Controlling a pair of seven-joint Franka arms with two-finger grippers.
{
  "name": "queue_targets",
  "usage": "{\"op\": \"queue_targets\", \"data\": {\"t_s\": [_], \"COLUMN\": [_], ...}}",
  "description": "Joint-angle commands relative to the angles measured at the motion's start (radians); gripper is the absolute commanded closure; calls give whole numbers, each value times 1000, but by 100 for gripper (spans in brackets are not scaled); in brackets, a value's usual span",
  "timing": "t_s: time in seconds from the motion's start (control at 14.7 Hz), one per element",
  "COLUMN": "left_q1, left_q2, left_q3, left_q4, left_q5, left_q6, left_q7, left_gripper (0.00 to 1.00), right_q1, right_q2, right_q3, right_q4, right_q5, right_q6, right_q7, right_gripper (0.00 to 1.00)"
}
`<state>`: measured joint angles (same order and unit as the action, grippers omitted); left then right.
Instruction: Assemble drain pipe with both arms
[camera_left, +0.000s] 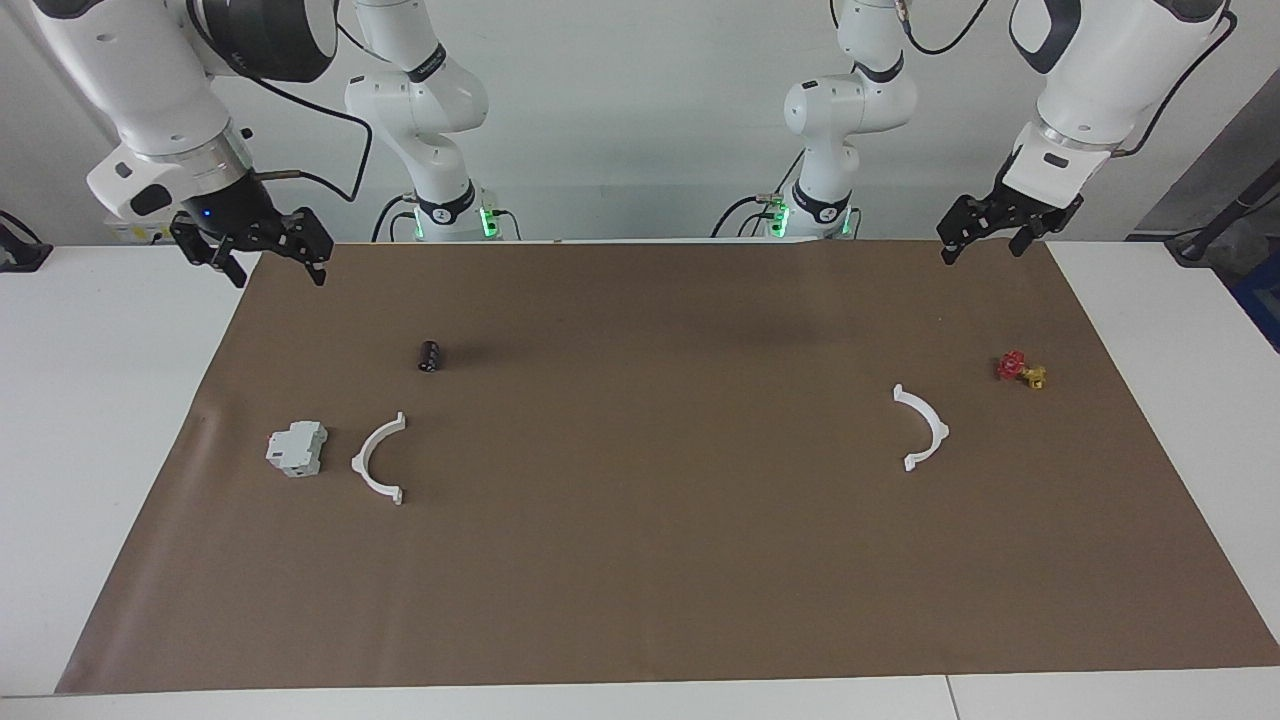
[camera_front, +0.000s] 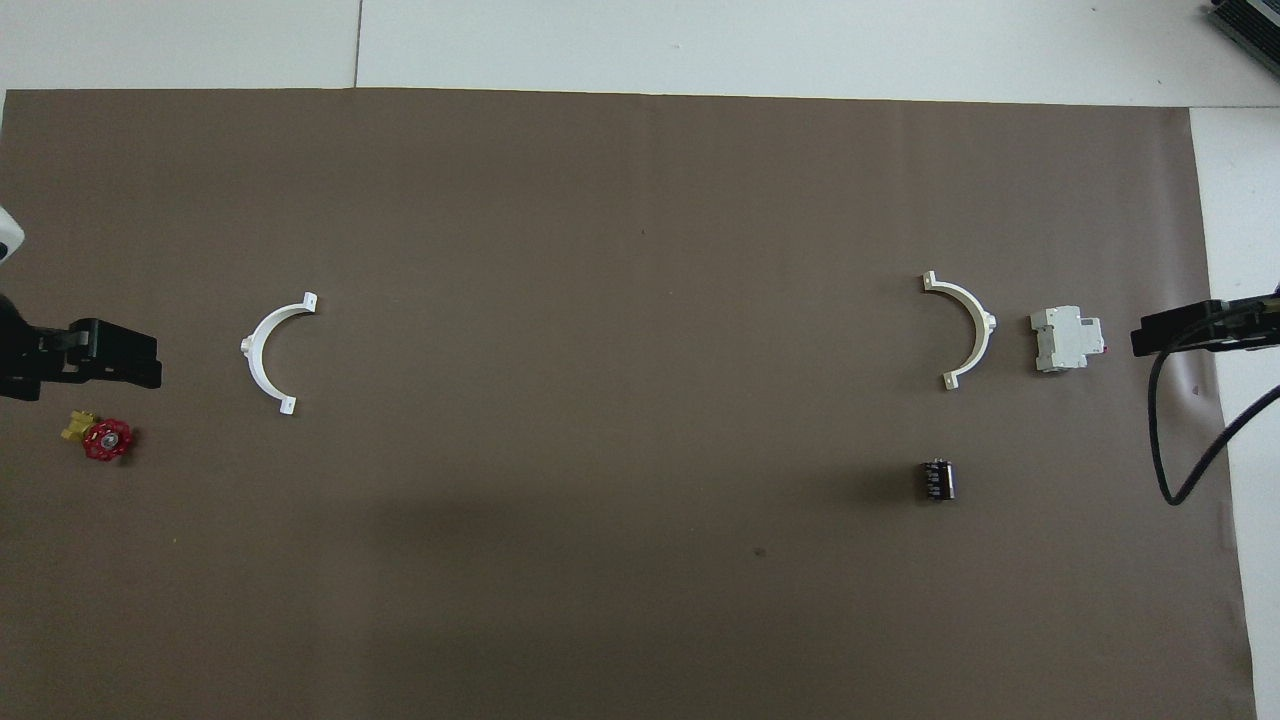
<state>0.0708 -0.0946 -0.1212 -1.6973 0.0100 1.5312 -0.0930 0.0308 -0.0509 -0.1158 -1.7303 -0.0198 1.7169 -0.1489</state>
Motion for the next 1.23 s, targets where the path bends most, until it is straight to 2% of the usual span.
{"op": "queue_targets", "data": {"t_s": [0.0, 0.2, 0.34, 0.55, 0.75, 0.89, 1.16], "left_q1": [3, 3, 1, 1, 1, 1, 1], "left_q2": [-13, -13, -13, -14, -14, -14, -14], "left_q3": [-3, -3, -3, -3, -3, -5, -5], "left_q4": [-7, -7, -9, -12, -12, -12, -13], "left_q5": [-12, -12, -10, -10, -10, -10, -10], "left_q6": [9, 9, 9, 9, 9, 10, 9], "left_q7": [1, -1, -1, 1, 1, -1, -2], "left_gripper": [0, 0, 0, 0, 0, 0, 0], "right_q1": [-5, 0, -17, -19, -26, -40, -37], "right_q2": [-5, 145, 241, 334, 396, 411, 408], "right_q3": [7, 8, 8, 8, 8, 8, 8], "right_q4": [-174, -207, -207, -210, -210, -216, -233], "right_q5": [21, 40, 121, 184, 185, 186, 186], "right_q6": [238, 398, 511, 584, 624, 642, 644], "right_q7": [-92, -174, -257, -323, -379, -397, -396], "right_gripper": [0, 0, 0, 0, 0, 4, 23]}}
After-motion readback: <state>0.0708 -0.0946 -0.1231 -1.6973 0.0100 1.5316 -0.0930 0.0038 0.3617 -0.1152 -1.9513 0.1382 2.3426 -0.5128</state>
